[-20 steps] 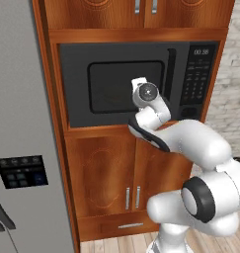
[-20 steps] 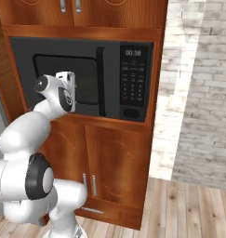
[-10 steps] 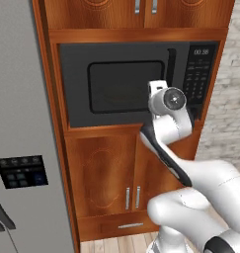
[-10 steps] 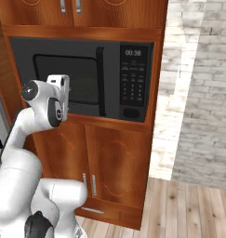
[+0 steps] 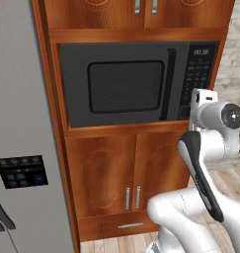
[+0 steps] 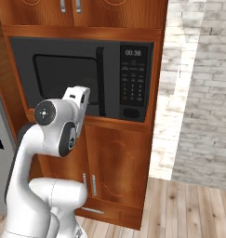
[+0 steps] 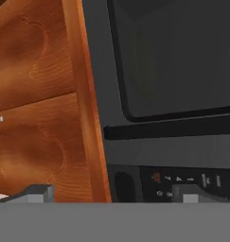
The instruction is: Remove the orange from the bowl and place it on the small plate. Then place the bowl with only the shrimp in the microwave, close the door, and press the start button to microwave the shrimp.
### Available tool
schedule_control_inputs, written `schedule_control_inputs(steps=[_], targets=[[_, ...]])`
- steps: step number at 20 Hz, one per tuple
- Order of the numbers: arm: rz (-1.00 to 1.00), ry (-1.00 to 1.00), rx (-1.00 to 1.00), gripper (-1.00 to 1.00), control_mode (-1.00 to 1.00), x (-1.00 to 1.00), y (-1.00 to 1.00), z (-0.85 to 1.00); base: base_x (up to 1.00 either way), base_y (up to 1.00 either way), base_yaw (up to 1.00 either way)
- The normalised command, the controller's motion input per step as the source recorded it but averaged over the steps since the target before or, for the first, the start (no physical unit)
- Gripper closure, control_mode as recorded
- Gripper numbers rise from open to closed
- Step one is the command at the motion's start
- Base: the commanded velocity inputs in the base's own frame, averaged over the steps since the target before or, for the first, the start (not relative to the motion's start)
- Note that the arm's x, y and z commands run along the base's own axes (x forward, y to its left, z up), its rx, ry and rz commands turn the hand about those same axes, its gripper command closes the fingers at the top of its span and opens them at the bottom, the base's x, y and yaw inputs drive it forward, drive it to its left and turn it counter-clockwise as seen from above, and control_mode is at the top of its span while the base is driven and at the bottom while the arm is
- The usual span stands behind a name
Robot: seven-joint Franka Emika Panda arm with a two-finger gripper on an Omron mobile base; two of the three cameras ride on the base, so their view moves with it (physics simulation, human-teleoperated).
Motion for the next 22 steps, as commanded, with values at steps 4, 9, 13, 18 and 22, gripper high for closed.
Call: schedule_control_inputs(steps=[4,9,13,18,22], targets=[[-0.05,-0.13,0.15,-1.0,-1.0,-0.41,-0.85,0.07,0.0,0.0,0.0],[0.0,-0.18,0.21,-1.0,-1.0,0.11,-0.65,0.09,0.0,0.0,0.0],[0.04,-0.05,0.26,-1.0,-1.0,0.38,-0.45,0.0,0.0,0.0,0.0],[0.08,0.0,0.15,-1.0,-1.0,0.53,-0.16,0.0,0.0,0.0,0.0],[0.1,0.0,0.14,-1.0,-1.0,0.64,-0.09,-0.06,0.0,0.0,0.0]])
